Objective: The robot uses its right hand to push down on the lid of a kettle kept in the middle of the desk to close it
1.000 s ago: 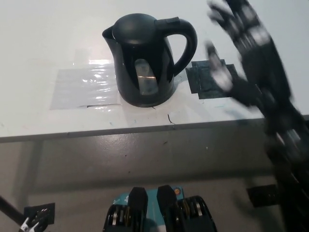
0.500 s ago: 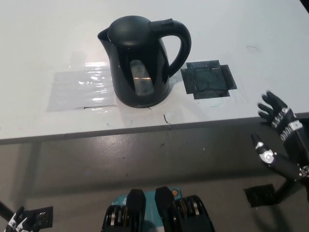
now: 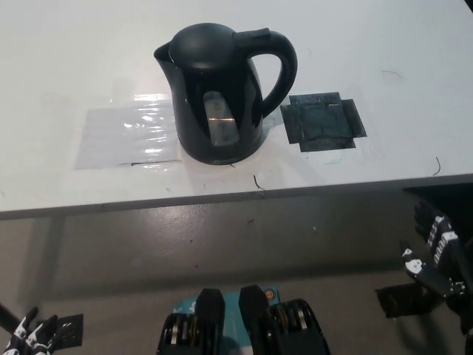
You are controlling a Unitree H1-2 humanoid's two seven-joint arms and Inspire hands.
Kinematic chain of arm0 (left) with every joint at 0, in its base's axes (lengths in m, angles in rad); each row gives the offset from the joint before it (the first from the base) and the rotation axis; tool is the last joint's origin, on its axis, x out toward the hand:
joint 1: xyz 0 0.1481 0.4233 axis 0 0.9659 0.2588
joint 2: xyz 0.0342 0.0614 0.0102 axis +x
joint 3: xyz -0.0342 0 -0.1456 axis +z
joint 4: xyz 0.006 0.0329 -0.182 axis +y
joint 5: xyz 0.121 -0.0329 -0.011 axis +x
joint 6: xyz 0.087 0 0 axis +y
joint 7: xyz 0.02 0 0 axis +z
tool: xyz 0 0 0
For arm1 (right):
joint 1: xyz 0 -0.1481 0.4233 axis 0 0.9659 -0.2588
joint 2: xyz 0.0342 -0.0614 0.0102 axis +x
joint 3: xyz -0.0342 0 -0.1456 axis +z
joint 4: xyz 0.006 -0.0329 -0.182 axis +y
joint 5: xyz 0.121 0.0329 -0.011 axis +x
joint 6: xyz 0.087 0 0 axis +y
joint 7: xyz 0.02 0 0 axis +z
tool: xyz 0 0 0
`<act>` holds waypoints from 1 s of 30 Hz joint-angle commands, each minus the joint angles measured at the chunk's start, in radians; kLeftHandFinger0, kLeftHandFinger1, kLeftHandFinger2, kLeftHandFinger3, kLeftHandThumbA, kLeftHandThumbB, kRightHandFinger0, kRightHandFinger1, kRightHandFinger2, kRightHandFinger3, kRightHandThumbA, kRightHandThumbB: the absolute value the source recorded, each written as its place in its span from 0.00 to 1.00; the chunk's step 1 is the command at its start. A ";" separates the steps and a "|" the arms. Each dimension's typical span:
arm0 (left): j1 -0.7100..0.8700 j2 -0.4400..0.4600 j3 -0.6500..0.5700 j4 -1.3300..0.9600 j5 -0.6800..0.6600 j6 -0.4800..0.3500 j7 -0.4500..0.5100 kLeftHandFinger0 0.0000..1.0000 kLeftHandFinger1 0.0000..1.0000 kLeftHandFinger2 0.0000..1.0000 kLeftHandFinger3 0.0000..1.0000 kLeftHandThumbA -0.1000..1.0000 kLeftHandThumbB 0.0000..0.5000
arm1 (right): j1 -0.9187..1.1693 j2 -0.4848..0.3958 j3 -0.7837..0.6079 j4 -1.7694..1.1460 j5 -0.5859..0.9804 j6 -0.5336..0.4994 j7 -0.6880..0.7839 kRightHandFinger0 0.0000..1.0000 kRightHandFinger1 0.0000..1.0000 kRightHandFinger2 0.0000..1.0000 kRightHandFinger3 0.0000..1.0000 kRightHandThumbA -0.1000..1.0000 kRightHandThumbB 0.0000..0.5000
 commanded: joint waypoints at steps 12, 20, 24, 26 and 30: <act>-0.018 -0.017 -0.001 0.025 -0.016 -0.074 -0.021 1.00 1.00 0.86 1.00 0.38 0.41 | -0.111 -0.022 -0.131 0.247 0.112 0.046 0.016 1.00 1.00 1.00 1.00 0.31 0.00; -0.016 -0.013 -0.005 0.026 -0.019 -0.073 -0.026 1.00 1.00 0.86 1.00 0.35 0.37 | -0.114 -0.017 -0.173 0.250 0.128 0.097 0.027 1.00 1.00 1.00 1.00 0.30 0.00; -0.032 -0.014 -0.008 0.029 -0.009 -0.075 -0.019 1.00 1.00 0.85 1.00 0.35 0.38 | -0.124 -0.007 -0.213 0.240 0.163 0.151 -0.006 1.00 1.00 1.00 1.00 0.34 0.00; -0.033 -0.013 -0.009 0.031 -0.006 -0.078 -0.020 1.00 1.00 0.85 1.00 0.37 0.42 | -0.127 -0.003 -0.231 0.239 0.177 0.176 -0.007 1.00 1.00 1.00 1.00 0.38 0.00; -0.036 -0.011 -0.011 0.032 0.002 -0.081 -0.017 1.00 1.00 0.87 1.00 0.37 0.42 | -0.124 -0.002 -0.238 0.225 0.176 0.195 -0.004 1.00 1.00 1.00 1.00 0.40 0.00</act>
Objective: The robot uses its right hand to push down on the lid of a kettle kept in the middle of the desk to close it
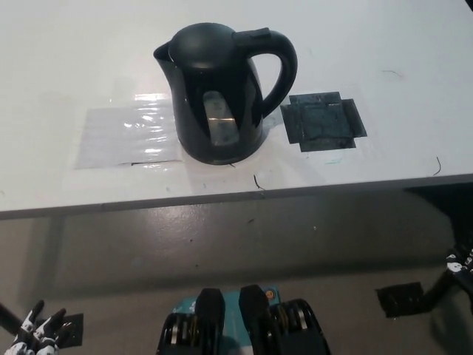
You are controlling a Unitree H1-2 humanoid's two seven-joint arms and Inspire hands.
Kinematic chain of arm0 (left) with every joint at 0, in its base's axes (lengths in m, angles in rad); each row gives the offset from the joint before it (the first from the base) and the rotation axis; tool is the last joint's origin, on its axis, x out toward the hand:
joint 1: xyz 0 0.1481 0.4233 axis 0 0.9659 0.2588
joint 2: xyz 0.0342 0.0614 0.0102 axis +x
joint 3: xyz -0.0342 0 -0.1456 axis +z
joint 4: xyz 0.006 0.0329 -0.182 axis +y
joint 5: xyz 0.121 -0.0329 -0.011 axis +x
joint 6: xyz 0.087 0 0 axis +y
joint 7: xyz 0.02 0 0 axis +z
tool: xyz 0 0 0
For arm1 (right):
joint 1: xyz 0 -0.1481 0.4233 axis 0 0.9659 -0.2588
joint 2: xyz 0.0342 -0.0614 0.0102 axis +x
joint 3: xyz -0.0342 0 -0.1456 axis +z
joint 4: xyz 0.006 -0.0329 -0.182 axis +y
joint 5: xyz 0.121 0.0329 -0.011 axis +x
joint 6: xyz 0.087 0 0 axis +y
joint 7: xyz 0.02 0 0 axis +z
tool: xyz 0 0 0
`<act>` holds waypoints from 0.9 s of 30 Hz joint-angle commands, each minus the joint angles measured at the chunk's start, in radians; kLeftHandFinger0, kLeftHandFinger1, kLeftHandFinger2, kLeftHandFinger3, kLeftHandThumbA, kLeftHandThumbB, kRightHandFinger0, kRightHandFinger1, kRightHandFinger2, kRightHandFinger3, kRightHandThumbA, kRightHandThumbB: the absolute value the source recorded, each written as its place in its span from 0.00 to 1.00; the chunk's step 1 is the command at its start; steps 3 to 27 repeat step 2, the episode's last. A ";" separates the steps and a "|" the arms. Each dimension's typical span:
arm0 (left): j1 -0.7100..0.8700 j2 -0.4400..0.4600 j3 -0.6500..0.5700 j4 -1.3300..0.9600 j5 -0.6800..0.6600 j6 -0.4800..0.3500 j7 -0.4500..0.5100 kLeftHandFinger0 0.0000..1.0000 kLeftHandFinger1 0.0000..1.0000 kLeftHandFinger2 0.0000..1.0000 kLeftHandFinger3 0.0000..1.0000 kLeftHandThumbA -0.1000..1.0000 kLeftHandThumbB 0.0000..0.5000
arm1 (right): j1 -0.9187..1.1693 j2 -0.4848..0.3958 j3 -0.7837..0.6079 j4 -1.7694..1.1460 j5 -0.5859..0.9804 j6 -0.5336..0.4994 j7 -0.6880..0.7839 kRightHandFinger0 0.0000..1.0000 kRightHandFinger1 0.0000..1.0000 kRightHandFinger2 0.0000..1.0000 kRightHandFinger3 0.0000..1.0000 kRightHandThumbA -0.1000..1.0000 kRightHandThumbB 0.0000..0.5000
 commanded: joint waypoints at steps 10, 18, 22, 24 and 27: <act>-0.014 0.012 -0.003 -0.010 -0.005 -0.032 -0.017 1.00 1.00 0.86 1.00 0.36 0.41 | -0.036 -0.005 -0.024 -0.043 0.041 0.052 -0.009 1.00 1.00 1.00 1.00 0.42 0.00; -0.014 0.012 -0.003 -0.010 -0.005 -0.032 -0.017 1.00 1.00 0.86 1.00 0.36 0.41 | -0.036 -0.005 -0.024 -0.043 0.041 0.052 -0.009 1.00 1.00 1.00 1.00 0.42 0.00; -0.014 0.012 -0.003 -0.010 -0.005 -0.032 -0.017 1.00 1.00 0.86 1.00 0.36 0.41 | -0.036 -0.005 -0.024 -0.043 0.041 0.052 -0.009 1.00 1.00 1.00 1.00 0.42 0.00; -0.014 0.012 -0.003 -0.010 -0.005 -0.032 -0.017 1.00 1.00 0.86 1.00 0.36 0.41 | -0.036 -0.005 -0.024 -0.043 0.041 0.052 -0.009 1.00 1.00 1.00 1.00 0.42 0.00; -0.014 0.012 -0.003 -0.010 -0.005 -0.032 -0.017 1.00 1.00 0.86 1.00 0.36 0.41 | -0.036 -0.005 -0.024 -0.043 0.041 0.052 -0.009 1.00 1.00 1.00 1.00 0.42 0.00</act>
